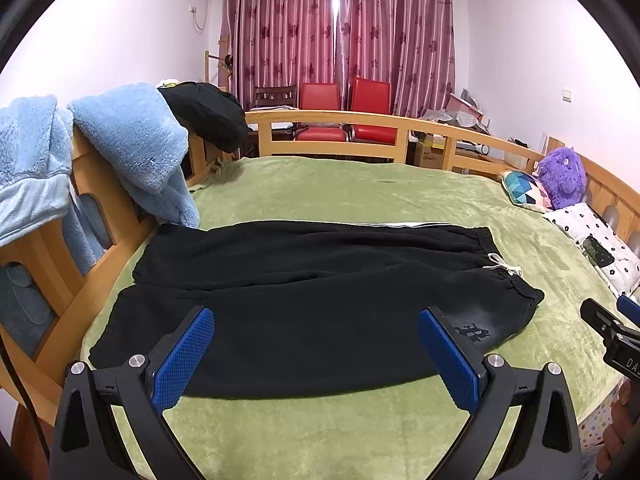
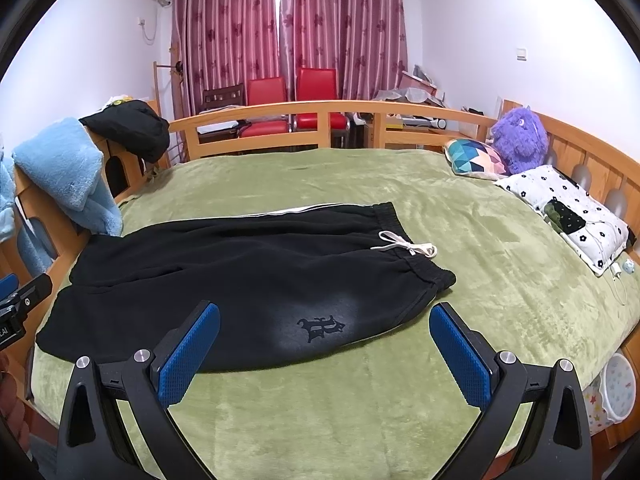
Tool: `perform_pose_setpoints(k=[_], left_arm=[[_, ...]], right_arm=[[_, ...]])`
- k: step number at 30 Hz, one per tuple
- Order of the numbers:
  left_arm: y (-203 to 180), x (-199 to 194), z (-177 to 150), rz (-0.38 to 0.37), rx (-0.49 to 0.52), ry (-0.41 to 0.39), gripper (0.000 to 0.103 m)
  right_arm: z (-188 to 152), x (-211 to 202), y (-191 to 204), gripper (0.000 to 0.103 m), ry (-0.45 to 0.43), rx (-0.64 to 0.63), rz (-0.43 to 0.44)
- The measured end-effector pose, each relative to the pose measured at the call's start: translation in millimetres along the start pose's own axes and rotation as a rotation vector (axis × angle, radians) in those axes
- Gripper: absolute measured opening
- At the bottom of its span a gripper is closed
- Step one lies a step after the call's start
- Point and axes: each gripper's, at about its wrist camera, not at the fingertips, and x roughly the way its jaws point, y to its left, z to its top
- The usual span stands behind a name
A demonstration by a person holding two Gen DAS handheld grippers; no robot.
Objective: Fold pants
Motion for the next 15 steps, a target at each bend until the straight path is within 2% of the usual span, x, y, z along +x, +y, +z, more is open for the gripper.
perform_pose_setpoints(k=[15], left_arm=[[-0.1,0.0,0.0,-0.002,-0.003,0.002,0.103]], right_arm=[[0.0,-0.2,3.0,0.103,-0.002,-0.002,-0.002]])
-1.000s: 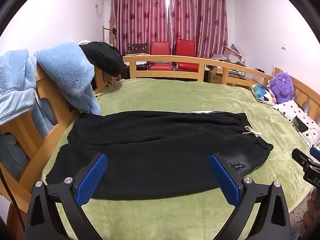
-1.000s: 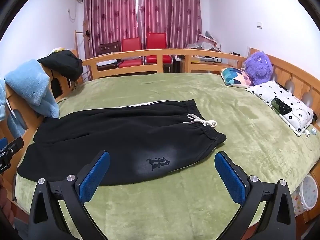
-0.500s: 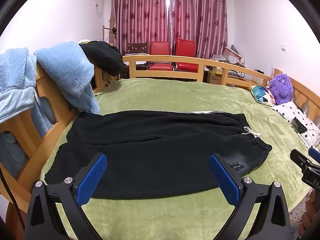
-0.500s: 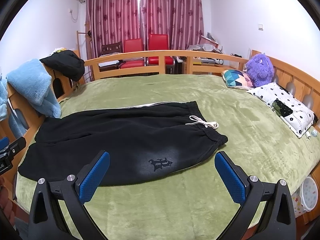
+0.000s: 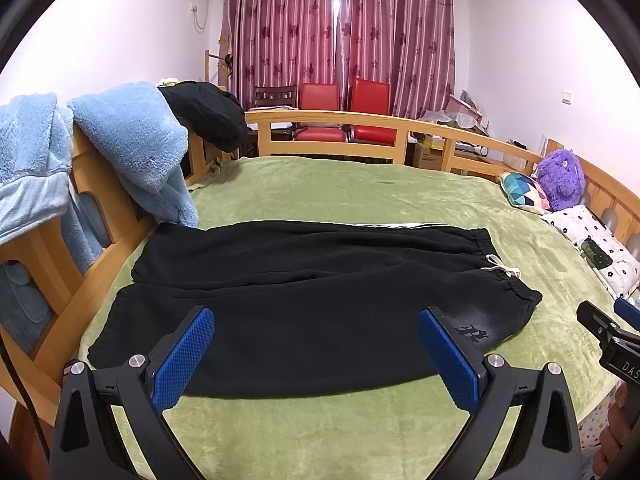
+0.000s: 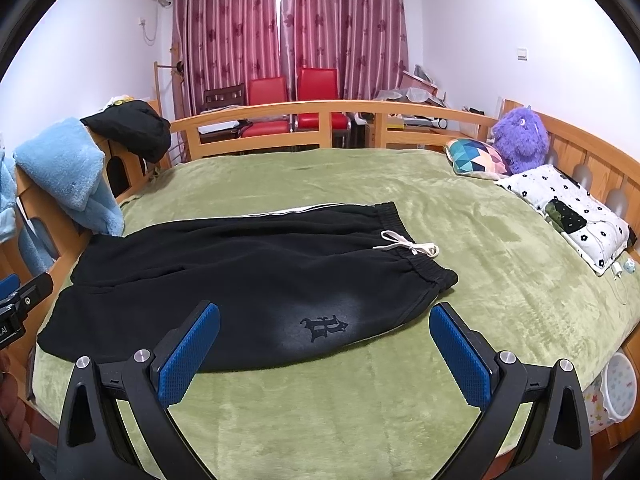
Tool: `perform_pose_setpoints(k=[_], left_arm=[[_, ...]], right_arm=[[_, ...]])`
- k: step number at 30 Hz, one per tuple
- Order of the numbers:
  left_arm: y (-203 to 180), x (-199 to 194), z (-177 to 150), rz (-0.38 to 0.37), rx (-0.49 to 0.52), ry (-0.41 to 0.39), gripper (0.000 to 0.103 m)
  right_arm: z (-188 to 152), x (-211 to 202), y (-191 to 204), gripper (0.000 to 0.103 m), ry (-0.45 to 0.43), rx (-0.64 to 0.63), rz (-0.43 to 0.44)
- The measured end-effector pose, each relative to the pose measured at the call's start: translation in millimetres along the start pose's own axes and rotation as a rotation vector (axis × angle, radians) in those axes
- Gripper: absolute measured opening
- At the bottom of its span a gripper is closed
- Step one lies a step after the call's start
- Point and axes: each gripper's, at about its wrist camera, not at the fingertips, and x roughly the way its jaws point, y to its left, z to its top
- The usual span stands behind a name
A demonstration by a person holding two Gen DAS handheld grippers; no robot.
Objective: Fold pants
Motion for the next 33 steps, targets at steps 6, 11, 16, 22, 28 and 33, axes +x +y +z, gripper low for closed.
perform_pose_setpoints(k=[6,11,16,22,28,33], left_arm=[[0,0,0,-0.001,-0.001,0.000,0.103],[1,0,0,-0.001,-0.003,0.003,0.103],[-1,-2,-1,0.002,-0.004,0.003,0.103],[2,-5,0,-0.005,-0.011,-0.001,0.103],[3,-6,1,-0.008,-0.007,0.009,0.103],[7,-7,2,0.007,0.001,0.009,0.103]], right_arm=[[0,0,3,0.103,0.001,0.000,0.000],[1,0,4,0.103,0.002,-0.003,0.000],[1,-1,6,0.103,0.003,-0.001,0.003],[1,-1,8,0.103,0.005,0.001,0.001],[-3,3,9,0.103,0.017,0.000,0.000],[-6,5,10,0.103,0.027,0.006,0.005]])
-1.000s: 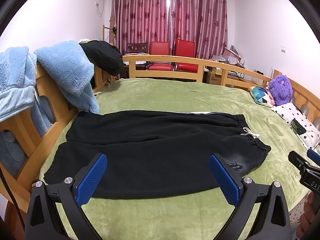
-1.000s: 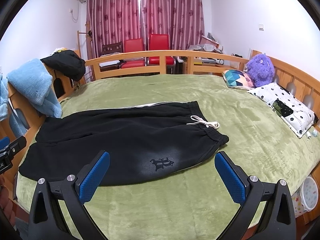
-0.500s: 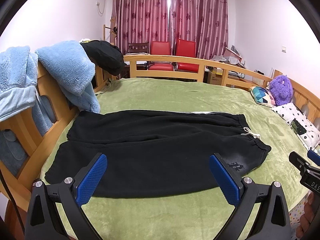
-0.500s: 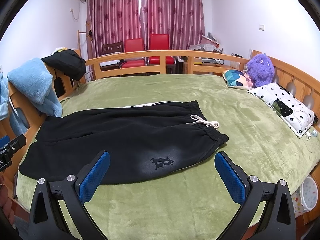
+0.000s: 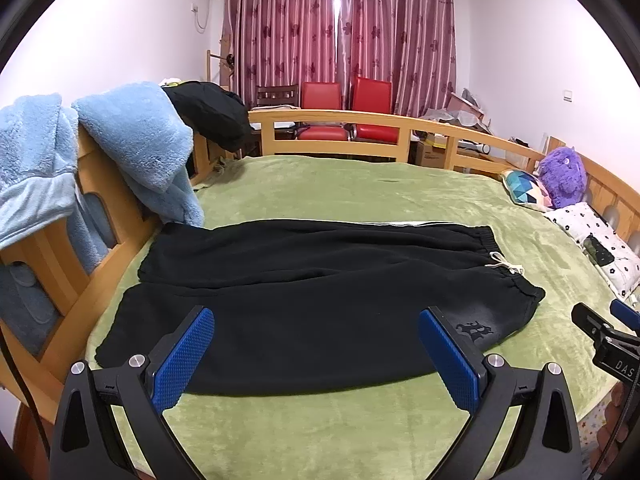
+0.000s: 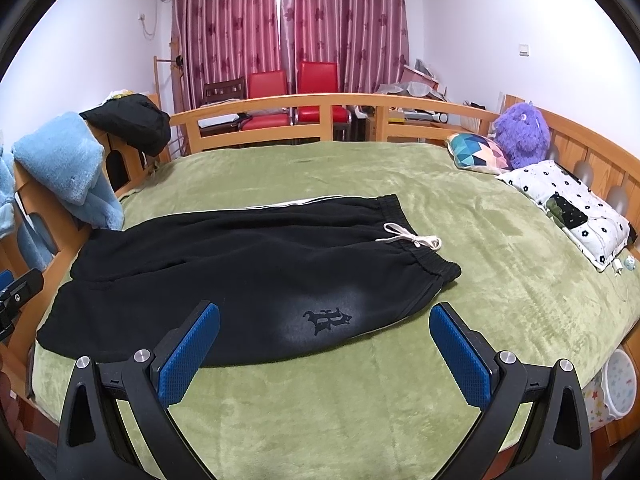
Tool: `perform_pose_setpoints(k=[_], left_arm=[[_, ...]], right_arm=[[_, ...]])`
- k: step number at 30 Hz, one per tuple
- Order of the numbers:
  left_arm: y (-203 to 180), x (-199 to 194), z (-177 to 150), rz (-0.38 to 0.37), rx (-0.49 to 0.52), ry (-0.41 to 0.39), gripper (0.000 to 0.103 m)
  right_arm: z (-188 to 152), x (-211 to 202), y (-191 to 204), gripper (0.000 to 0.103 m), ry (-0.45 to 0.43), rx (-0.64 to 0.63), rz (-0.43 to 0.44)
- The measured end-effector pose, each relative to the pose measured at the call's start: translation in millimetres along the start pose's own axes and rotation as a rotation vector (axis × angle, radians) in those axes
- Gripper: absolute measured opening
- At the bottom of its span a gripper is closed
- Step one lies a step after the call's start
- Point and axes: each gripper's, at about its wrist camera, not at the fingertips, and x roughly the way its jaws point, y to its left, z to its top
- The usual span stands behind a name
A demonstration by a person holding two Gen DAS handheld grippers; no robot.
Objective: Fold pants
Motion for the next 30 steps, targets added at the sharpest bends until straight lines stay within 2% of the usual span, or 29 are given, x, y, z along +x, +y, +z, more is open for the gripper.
perform_pose_setpoints(k=[13,18,24,30], left_arm=[[10,0,-1,-0.023,-0.014,0.008,0.103],[14,-2,0,-0.029,-0.001,-0.001,0.103],[15,0,3,-0.027,0.021,-0.020,0.103],[18,17,0,-0.002,0.042,-0.021,0.103]], right_arm=[[-1,-3,7,0.103,0.016,-0.013,-0.014],[-4,-4,11,0.103,0.046,-0.026,-0.051],[-16,-2,10,0.103,0.011,-0.052,-0.029],[-24,10,-1,0.103,0.004,-0.019,0.041]])
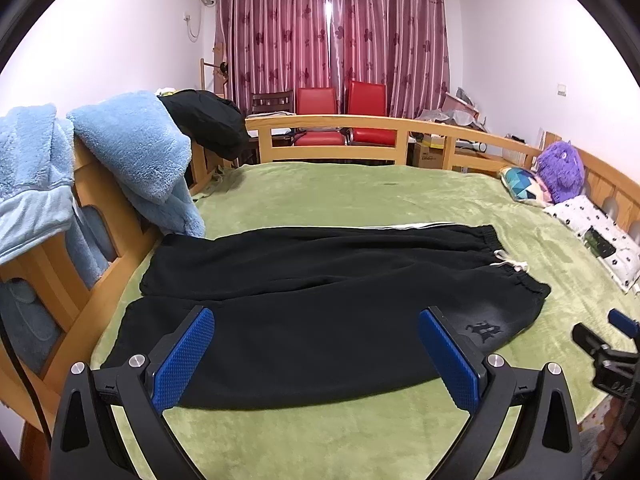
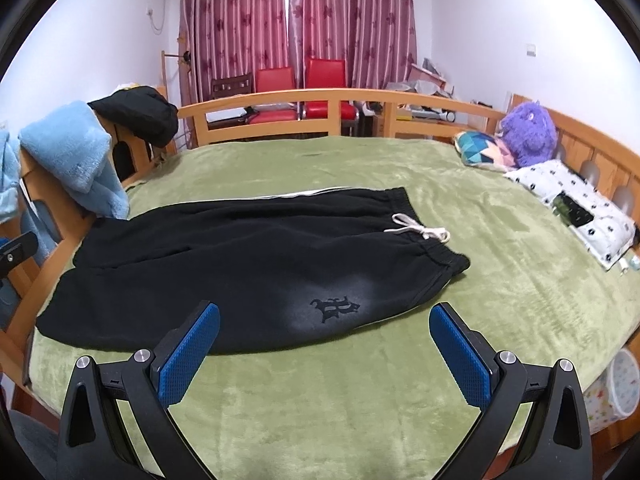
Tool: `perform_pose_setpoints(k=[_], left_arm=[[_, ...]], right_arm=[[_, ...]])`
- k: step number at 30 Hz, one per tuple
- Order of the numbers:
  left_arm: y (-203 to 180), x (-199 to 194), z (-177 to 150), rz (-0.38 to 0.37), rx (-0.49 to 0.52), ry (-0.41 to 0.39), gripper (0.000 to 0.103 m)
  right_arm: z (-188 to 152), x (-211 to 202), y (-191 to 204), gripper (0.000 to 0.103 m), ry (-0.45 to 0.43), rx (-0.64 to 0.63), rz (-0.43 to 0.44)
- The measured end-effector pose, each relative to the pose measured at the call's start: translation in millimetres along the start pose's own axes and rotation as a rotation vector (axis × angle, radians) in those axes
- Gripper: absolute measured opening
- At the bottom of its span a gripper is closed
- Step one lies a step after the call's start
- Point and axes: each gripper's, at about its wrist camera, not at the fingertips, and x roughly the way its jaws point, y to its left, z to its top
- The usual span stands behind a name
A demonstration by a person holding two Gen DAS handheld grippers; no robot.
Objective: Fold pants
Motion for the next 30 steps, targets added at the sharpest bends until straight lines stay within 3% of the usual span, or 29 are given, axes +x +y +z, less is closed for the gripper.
perform_pose_setpoints(k=[6,10,15,21,26,30], left_arm=[[10,31,-18,0.010,0.009,0.065,0.103],[26,53,-41,0.026,-0.023,0.149,0.098],[41,65,-58,0.073,-0.048,0.222,0.097],[49,76,-72,0.091,-0.064,0.274,0.097],[75,98,-93,0.043,-0.169,0.337,0.097],[99,111,-113,0.018,-0.257,0.352,0.096]], right_arm=[[-4,20,-3,0.100,0.002,-0.007,-0.003],[-10,43,-3,0.095,0.028,-0.019,0.000],[-21,75,-8,0.078,0.128,0.011,0.054],[-42,103,-15,0.076,0.209,0.032,0.056],[-51,120,-28,0.070,0.263,0.075,0.049],[-53,133,-46,0.064,0.254,0.131,0.025]])
